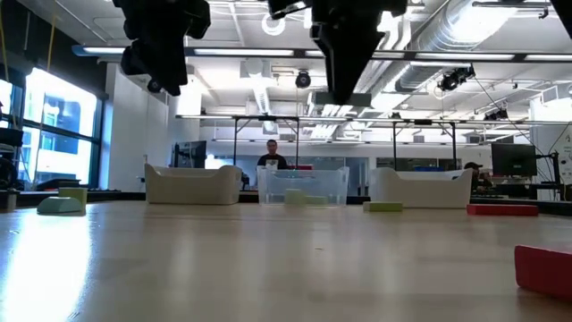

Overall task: Sort & place blocks by color
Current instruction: Put the blue block into the white bin

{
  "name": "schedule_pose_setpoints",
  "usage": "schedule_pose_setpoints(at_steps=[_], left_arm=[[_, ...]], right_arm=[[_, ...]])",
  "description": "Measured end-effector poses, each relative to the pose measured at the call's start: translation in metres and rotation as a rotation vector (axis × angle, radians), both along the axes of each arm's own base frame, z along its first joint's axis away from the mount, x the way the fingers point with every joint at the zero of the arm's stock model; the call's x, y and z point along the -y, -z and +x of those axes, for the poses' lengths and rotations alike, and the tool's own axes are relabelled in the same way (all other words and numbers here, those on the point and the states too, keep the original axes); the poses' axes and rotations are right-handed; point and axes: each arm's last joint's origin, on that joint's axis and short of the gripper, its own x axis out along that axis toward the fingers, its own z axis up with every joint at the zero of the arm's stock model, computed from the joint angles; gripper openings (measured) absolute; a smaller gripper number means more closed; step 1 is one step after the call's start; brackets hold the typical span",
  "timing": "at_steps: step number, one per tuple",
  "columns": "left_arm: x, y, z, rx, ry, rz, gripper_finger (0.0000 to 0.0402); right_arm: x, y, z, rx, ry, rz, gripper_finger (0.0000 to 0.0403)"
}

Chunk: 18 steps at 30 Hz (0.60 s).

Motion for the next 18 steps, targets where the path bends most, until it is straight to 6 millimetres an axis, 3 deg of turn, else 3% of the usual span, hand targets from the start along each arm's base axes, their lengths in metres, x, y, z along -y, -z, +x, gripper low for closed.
schedule_pose_setpoints(at_steps=[11,14,18], left_arm=[[0.0,0.0,0.0,-0.006,0.046,0.022,0.0131],[0.0,0.0,0.0,-0.009,0.054,0.033,0.0131],[-0.001,0.0,0.0,-0.012,0.051,0.052,0.0131]], right_arm=[[0.043,-0.05,-0.021,0.146,0.168,-0.181,0.0092],[0.055,-0.052,-0.032,0.148,0.207,-0.214,0.0092],[0.074,-0.044,-0.064,0.109,0.291,-0.259,0.0092]])
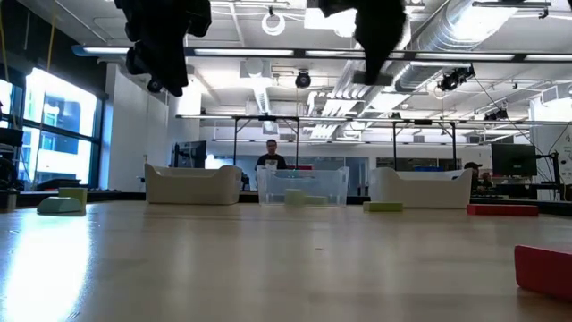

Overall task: Sort & place blocks by color
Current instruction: Put the blue block into the white bin

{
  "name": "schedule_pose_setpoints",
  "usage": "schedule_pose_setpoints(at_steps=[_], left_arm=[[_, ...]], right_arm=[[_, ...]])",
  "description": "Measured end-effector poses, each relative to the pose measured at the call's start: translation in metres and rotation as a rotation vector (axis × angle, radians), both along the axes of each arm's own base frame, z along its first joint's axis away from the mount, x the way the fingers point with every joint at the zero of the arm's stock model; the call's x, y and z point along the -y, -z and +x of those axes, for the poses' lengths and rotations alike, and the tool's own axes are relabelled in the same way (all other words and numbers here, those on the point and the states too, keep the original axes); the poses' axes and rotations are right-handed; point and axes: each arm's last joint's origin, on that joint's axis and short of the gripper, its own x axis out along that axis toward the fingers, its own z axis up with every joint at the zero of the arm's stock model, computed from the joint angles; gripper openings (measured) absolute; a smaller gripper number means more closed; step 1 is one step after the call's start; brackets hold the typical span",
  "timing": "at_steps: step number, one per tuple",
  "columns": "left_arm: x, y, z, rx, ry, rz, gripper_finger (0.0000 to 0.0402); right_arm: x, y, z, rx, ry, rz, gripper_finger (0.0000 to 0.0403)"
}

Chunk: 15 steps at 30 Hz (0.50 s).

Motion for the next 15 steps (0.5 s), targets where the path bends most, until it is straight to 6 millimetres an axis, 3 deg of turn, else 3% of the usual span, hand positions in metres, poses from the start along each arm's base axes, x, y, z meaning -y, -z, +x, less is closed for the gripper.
schedule_pose_setpoints(at_steps=[11,15], left_arm=[[-0.002,-0.001,0.0,0.005,-0.056,0.061,0.0131],[-0.003,-0.001,0.0,0.005,-0.063,0.059,0.0131]], right_arm=[[0.063,0.009,-0.101,0.228,0.234,0.012,0.0092],[0.089,0.013,-0.13,0.344,0.333,-0.001,0.0092]])
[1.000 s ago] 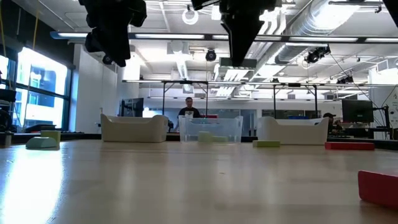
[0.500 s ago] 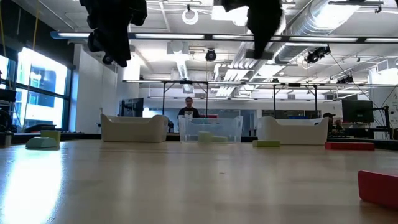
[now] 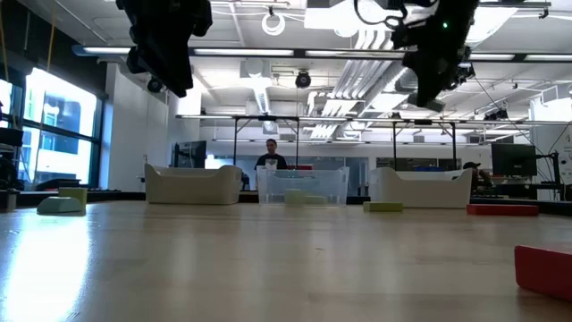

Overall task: Sort & place blocks by color
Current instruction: Put the blue block into the white bin

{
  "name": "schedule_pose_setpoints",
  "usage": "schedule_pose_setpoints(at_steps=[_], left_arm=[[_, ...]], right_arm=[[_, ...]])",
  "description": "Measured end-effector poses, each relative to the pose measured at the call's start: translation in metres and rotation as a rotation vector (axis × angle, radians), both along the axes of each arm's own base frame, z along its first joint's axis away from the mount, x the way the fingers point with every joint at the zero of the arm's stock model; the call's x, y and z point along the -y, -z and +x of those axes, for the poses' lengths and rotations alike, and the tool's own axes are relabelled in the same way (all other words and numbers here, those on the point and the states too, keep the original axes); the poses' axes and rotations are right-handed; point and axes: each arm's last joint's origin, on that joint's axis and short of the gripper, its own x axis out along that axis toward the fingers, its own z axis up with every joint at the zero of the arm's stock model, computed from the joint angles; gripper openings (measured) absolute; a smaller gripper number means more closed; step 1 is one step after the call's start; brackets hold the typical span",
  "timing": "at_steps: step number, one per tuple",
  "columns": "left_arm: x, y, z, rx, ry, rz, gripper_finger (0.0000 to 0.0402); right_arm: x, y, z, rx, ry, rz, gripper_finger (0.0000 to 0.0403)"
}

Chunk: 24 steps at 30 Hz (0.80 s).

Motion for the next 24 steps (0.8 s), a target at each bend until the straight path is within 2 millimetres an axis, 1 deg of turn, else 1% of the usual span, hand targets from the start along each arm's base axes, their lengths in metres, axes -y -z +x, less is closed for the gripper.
schedule_pose_setpoints(at_steps=[3,6,9,13,16,19,24], left_arm=[[-0.002,0.0,0.0,0.007,-0.035,-0.013,0.0131],[-0.005,0.0,-0.001,0.012,-0.065,-0.021,0.0131],[-0.006,0.0,-0.001,0.013,-0.075,-0.022,0.0131],[-0.009,0.0,-0.001,0.022,-0.116,-0.037,0.0131],[-0.011,0.0,-0.001,0.026,-0.141,-0.044,0.0131],[-0.014,0.0,-0.002,0.032,-0.171,-0.052,0.0131],[-0.019,0.0,-0.003,0.033,-0.193,-0.053,0.0131]], right_arm=[[0.02,0.004,-0.014,0.091,0.069,-0.021,0.0092],[0.04,0.009,-0.023,0.172,0.118,-0.033,0.0092],[0.061,0.017,-0.027,0.251,0.138,-0.02,0.0092],[0.089,0.031,-0.028,0.312,0.144,-0.016,0.0092],[0.109,0.039,-0.03,0.326,0.17,-0.01,0.0092],[0.126,0.05,-0.032,0.32,0.178,0.033,0.0092],[0.148,0.076,-0.032,0.26,0.179,0.12,0.0092]])
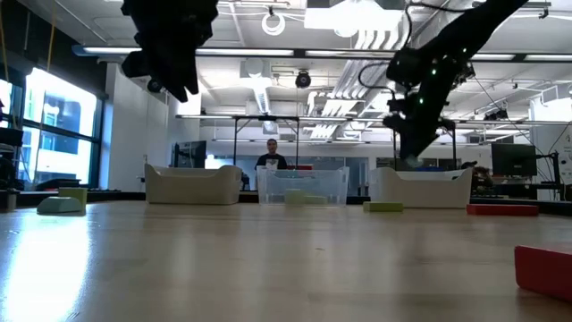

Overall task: Sort & place blocks by color
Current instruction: Put the blue block into the white bin, then put the green block into the transparent bin

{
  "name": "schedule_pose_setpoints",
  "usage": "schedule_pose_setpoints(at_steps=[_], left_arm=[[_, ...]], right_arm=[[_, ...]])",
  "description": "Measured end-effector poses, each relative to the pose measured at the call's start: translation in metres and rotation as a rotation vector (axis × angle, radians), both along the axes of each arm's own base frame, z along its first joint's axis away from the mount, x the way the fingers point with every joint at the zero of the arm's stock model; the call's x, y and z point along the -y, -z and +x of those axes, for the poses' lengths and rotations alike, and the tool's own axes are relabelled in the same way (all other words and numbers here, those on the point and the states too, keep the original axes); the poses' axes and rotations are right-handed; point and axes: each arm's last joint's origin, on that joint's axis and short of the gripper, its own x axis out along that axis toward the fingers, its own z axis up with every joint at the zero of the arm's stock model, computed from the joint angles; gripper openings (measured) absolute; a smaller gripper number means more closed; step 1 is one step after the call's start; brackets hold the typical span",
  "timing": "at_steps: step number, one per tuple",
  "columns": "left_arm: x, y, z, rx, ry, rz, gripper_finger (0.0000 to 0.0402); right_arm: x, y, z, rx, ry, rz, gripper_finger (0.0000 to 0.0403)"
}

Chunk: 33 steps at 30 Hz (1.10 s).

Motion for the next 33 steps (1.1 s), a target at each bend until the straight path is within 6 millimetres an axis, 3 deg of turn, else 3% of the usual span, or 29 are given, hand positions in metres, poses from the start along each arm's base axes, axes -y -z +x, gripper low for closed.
schedule_pose_setpoints(at_steps=[6,14,23,27,33], left_arm=[[-0.006,0.0,-0.001,0.0,-0.024,0.0,0.0131],[-0.012,0.0,-0.003,0.0,-0.051,0.0,0.0131],[-0.013,0.0,-0.003,0.0,-0.056,-0.001,0.0131],[-0.013,0.0,-0.003,-0.001,-0.055,-0.003,0.0132],[-0.013,0.001,-0.005,-0.02,-0.054,-0.009,0.0154]], right_arm=[[0.011,0.025,0.003,-0.07,-0.049,0.085,0.0092],[0.013,0.038,0.006,-0.115,-0.087,0.119,0.0111],[0.014,0.038,0.006,-0.121,-0.083,0.114,0.0183],[0.014,0.036,0.006,-0.125,-0.082,0.116,0.0192],[0.022,0.015,0.013,-0.1,-0.08,0.078,0.0194]])
